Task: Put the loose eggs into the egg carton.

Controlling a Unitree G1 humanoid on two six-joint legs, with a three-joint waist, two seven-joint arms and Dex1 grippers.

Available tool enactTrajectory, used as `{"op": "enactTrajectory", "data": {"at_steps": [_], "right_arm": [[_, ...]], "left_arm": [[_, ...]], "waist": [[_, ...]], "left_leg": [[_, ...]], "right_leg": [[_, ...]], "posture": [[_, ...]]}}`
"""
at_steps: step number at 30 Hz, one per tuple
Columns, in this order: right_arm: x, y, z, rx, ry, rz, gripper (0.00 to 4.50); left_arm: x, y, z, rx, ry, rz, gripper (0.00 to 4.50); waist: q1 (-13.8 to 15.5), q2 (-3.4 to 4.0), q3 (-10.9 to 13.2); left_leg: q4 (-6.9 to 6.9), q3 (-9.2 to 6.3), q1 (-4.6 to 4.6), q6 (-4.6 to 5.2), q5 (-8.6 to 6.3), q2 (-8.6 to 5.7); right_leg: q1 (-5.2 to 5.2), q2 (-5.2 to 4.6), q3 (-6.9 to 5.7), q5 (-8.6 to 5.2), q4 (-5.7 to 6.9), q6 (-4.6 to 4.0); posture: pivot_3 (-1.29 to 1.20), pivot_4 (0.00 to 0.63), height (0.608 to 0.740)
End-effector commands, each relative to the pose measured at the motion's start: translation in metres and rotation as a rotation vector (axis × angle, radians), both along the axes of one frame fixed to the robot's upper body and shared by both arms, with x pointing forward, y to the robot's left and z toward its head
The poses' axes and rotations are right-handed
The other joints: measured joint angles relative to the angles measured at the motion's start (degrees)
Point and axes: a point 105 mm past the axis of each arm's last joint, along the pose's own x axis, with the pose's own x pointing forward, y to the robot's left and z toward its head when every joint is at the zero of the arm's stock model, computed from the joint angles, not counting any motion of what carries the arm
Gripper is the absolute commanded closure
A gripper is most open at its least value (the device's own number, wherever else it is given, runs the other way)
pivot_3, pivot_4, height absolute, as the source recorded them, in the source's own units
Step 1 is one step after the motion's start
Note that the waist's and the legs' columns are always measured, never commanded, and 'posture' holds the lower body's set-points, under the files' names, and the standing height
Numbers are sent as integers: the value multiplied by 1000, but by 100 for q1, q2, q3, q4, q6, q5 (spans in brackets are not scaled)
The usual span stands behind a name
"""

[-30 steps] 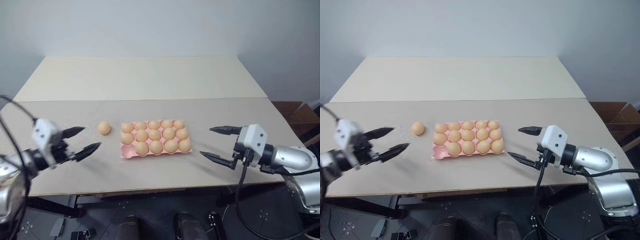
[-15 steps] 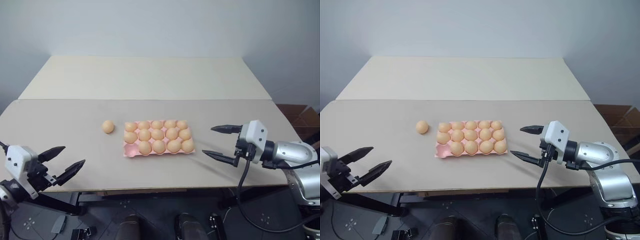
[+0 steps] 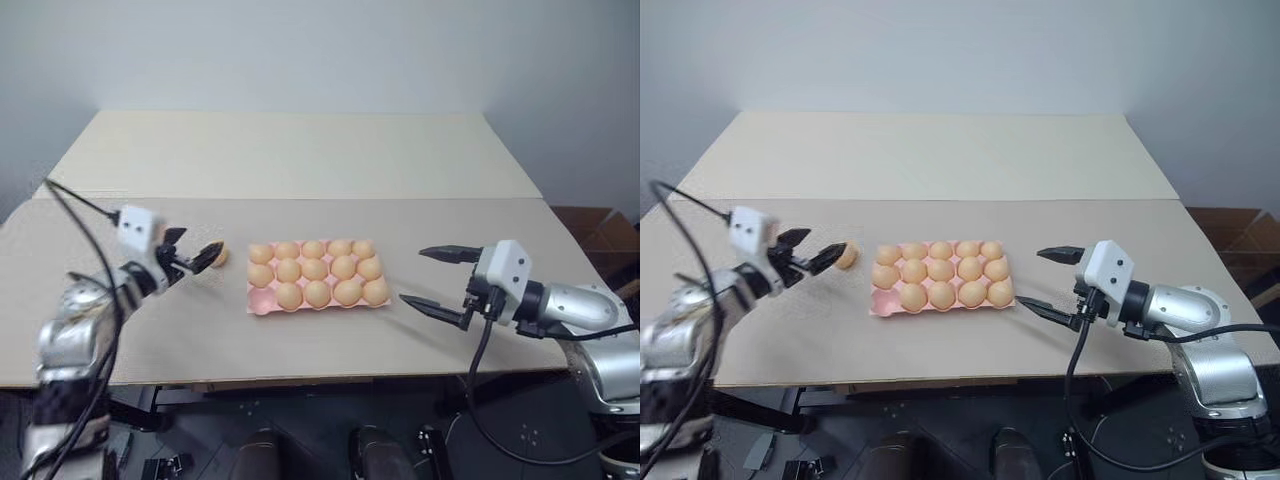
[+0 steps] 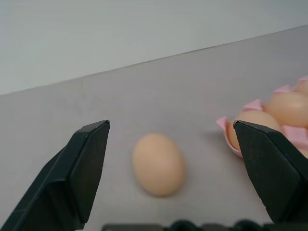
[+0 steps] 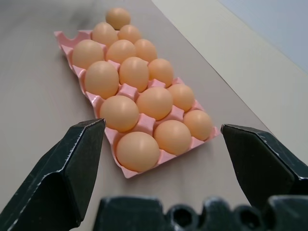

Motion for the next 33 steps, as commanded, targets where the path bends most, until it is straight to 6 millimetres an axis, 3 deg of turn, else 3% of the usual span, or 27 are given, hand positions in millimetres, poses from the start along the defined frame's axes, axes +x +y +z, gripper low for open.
{"op": "enactTrajectory", "data": {"at_steps": [1,4,8,11,16,21,25,28,33], "right_arm": [[-2,3,16,-3,-91,-8,0],[-3,4,18,-3,-100,-8,0],[-3,4,20,5,-112,-20,0],[-4,3,21,11,-116,-31,0],[-2,2,23,21,-125,-47,0],[-1,2,24,27,-127,-54,0],[-1,4,22,31,-122,-51,0],[-3,7,20,36,-116,-44,0],[-4,9,16,42,-109,-44,0]], "left_arm": [[22,-3,-14,24,57,41,20],[37,-6,-29,48,121,83,20],[42,-10,-37,47,168,84,20],[40,-13,-35,54,155,68,656],[35,-11,-15,70,78,48,2306],[19,-22,19,100,-46,-58,2306],[-5,-49,38,92,-102,-262,2306],[-33,-80,33,99,-56,-480,2306],[-53,-99,11,131,1,-612,2306]], "waist": [[-4,0,0],[-3,-1,0],[-6,-2,1],[-6,-2,0],[-5,-2,0],[-2,-2,1],[-4,-1,0],[-8,-1,0],[4,-1,0]], "left_leg": [[0,-1,-3,0,0,0],[0,-3,-4,0,0,-3],[0,-4,-4,0,0,-4],[0,-4,-1,-1,1,-4],[3,-4,-3,-2,1,-5],[3,-4,-7,-2,1,-4],[3,-2,-4,-2,1,-4],[3,-1,-1,-2,1,-4],[5,-1,1,-2,2,-4]], "right_leg": [[-1,0,-2,0,0,0],[-1,-1,-5,0,-1,2],[1,-4,-5,1,0,4],[1,-4,-5,1,5,5],[0,-7,-4,3,5,7],[-2,-7,-4,3,4,7],[0,-9,-2,3,5,7],[1,-9,0,3,5,7],[1,-7,1,3,7,7]], "posture": [[0,150,740],[0,150,740],[0,150,740],[0,150,740],[0,150,740],[0,150,740],[0,150,740],[0,150,740],[0,150,740]]}}
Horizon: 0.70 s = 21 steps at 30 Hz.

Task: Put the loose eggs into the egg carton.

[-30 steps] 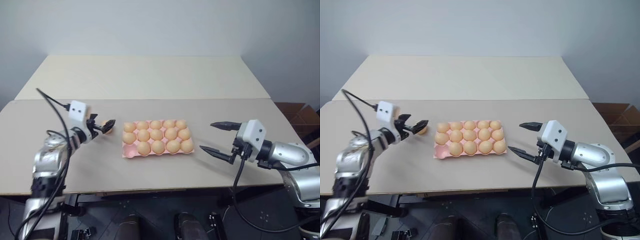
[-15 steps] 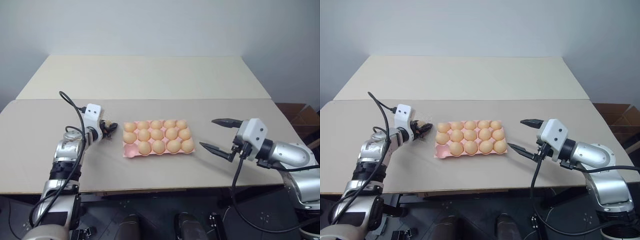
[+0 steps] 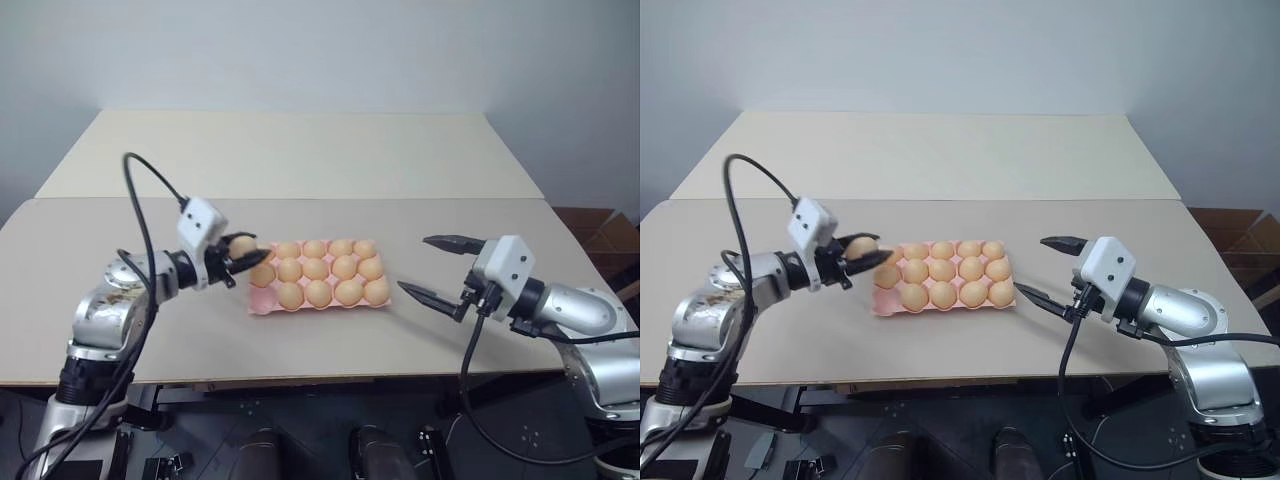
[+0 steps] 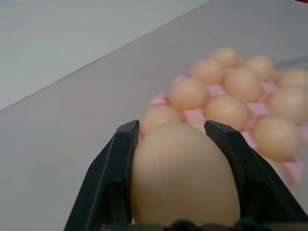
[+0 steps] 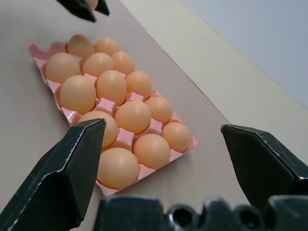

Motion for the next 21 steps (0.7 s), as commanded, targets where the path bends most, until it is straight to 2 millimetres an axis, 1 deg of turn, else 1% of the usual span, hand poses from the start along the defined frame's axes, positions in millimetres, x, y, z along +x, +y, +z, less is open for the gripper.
{"op": "enactTrajectory", "data": {"at_steps": [1,4,6,8,12,14,16,18,19,21], "right_arm": [[-6,5,8,8,-40,12,0],[-7,5,8,14,-40,7,0],[-6,4,8,15,-41,2,0],[-5,4,9,16,-44,-1,0],[-3,4,11,25,-51,-5,0],[-3,4,11,27,-52,-1,0],[-3,6,11,29,-52,7,0],[-4,7,11,29,-54,17,0],[-4,7,11,30,-54,20,0],[-2,4,10,25,-44,13,0]], "left_arm": [[-15,-12,-2,20,-11,-107,2093],[-23,-14,-4,13,30,-151,1320],[-24,-11,-2,10,29,-153,587],[-23,-7,3,6,9,-140,26],[-12,11,19,11,-80,-44,26],[-11,25,33,-14,-132,-8,26],[-17,41,43,-32,-166,1,26],[-27,63,45,5,-183,14,26],[-30,70,44,22,-184,19,26],[-36,98,42,92,-190,128,26]], "waist": [[-1,0,0],[-15,0,0],[-19,0,0],[-17,0,0],[-19,0,0],[-20,0,0],[-33,0,0],[-69,1,0],[-88,2,0],[-103,2,0]], "left_leg": [[0,0,1,0,0,1],[0,0,-1,0,0,1],[1,0,0,0,0,2],[0,0,1,0,0,2],[1,0,0,0,0,2],[1,0,1,0,0,2],[1,0,-2,0,0,4],[0,1,0,1,0,6],[0,1,1,1,0,7],[-1,4,3,1,-1,9]], "right_leg": [[0,1,0,0,0,0],[-2,2,1,0,0,-1],[-2,3,1,-1,0,-1],[-2,3,1,-1,0,0],[-2,3,2,-1,-1,0],[-2,3,2,-1,-1,-1],[-5,5,1,-1,-1,-1],[-5,5,1,-2,-1,-2],[-4,5,1,-4,-1,-5],[-5,4,2,-6,-1,-7]], "posture": [[0,150,740],[0,150,740],[0,150,740],[0,150,740],[0,150,740],[0,150,740],[0,150,740],[0,150,740],[0,150,740],[0,150,740]]}}
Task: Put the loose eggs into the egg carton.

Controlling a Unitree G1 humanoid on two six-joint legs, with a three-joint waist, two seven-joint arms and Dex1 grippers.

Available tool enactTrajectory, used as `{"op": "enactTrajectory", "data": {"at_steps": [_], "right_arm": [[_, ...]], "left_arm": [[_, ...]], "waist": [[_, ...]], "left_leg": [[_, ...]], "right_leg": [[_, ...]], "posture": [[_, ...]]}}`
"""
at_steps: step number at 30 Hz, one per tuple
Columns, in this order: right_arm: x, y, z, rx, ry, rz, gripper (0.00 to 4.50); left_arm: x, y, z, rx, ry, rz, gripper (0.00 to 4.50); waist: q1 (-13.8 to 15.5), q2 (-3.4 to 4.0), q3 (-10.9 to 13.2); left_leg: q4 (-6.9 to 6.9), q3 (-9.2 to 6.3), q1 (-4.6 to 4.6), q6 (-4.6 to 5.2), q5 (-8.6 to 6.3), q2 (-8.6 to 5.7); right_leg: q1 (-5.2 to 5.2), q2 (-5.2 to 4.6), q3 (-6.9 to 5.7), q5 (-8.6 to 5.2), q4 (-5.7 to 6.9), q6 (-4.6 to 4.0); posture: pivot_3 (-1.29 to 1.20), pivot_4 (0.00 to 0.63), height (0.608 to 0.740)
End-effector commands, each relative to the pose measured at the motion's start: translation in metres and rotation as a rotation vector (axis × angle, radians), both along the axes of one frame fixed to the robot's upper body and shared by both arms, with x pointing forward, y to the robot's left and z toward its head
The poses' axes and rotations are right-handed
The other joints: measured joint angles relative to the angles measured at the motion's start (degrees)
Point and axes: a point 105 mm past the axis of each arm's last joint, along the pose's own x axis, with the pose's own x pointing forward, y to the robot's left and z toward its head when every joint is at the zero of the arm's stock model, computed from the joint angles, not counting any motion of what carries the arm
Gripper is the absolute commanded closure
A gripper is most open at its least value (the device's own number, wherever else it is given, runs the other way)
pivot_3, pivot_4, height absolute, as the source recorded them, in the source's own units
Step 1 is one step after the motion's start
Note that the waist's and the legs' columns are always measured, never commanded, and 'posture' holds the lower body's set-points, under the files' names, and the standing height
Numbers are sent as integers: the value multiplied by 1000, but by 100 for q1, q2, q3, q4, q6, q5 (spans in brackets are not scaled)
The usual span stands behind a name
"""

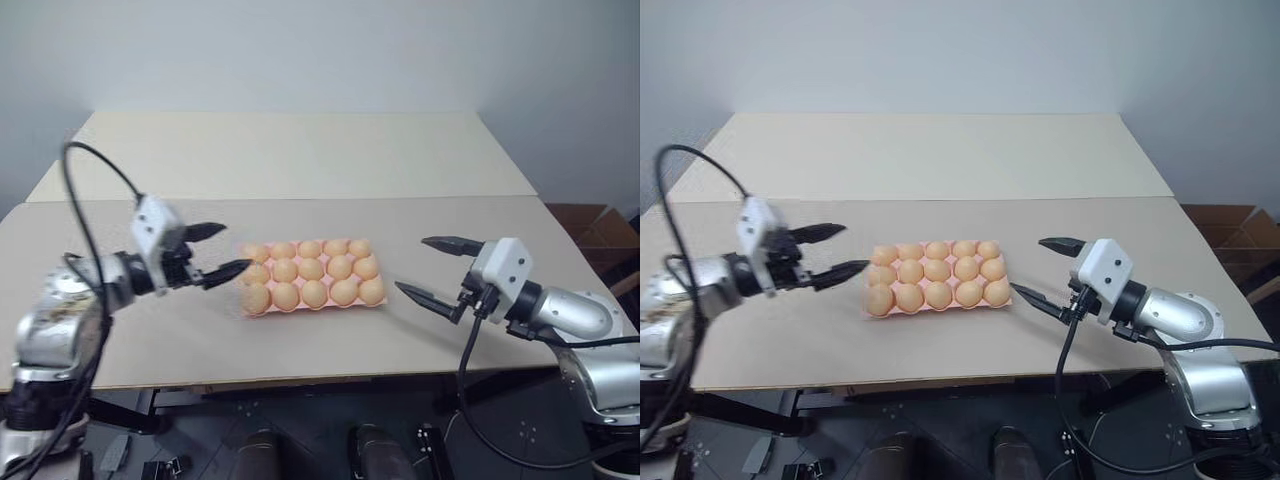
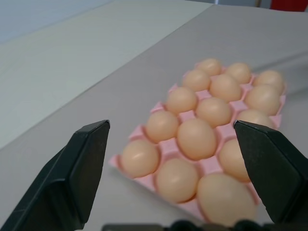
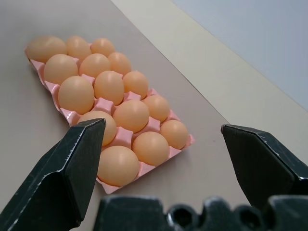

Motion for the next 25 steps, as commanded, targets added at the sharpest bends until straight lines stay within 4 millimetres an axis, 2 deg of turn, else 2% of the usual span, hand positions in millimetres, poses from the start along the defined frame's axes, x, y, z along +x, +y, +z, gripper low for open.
{"op": "enactTrajectory", "data": {"at_steps": [1,3,6,9,10,12,17,25], "right_arm": [[0,-1,10,7,-33,14,0],[0,-3,8,3,-17,24,0],[0,-8,5,-3,12,27,0],[0,-14,3,-9,48,35,0],[0,-17,2,-14,59,39,0],[-1,-21,0,-15,79,38,0],[-4,-30,-5,-25,107,21,0],[-3,-25,-3,-16,106,36,0]], "left_arm": [[-13,41,10,53,-53,140,26],[-30,63,10,61,-58,215,26],[-56,75,7,64,-43,257,26],[-88,76,-2,57,21,224,26],[-95,75,-5,40,46,216,26],[-106,69,-8,20,73,200,26],[-114,56,-11,-13,72,199,26],[-112,48,-8,-43,57,203,26]], "waist": [[-4,0,0],[0,0,1],[9,0,1],[40,0,1],[44,0,1],[81,0,1],[143,0,0],[111,0,0]], "left_leg": [[0,1,0,0,0,2],[0,3,-1,0,0,5],[0,6,0,-1,0,8],[0,7,1,-1,-1,12],[0,9,0,-2,-1,13],[0,11,2,-2,-1,12],[0,9,12,-3,0,14],[0,12,14,-2,0,14]], "right_leg": [[0,0,0,0,-1,0],[-3,0,-1,0,-1,-1],[-3,-5,-2,-2,-1,-3],[-2,-13,-3,-11,-3,-19],[-4,-14,-3,-28,-3,-47],[-2,-16,-2,-31,-3,-47],[2,-9,-4,-48,3,-25],[0,0,0,-50,7,-25]], "posture": [[0,150,740],[0,150,740],[0,150,740],[0,150,740],[0,150,740],[0,150,740],[0,150,740],[0,150,740]]}}
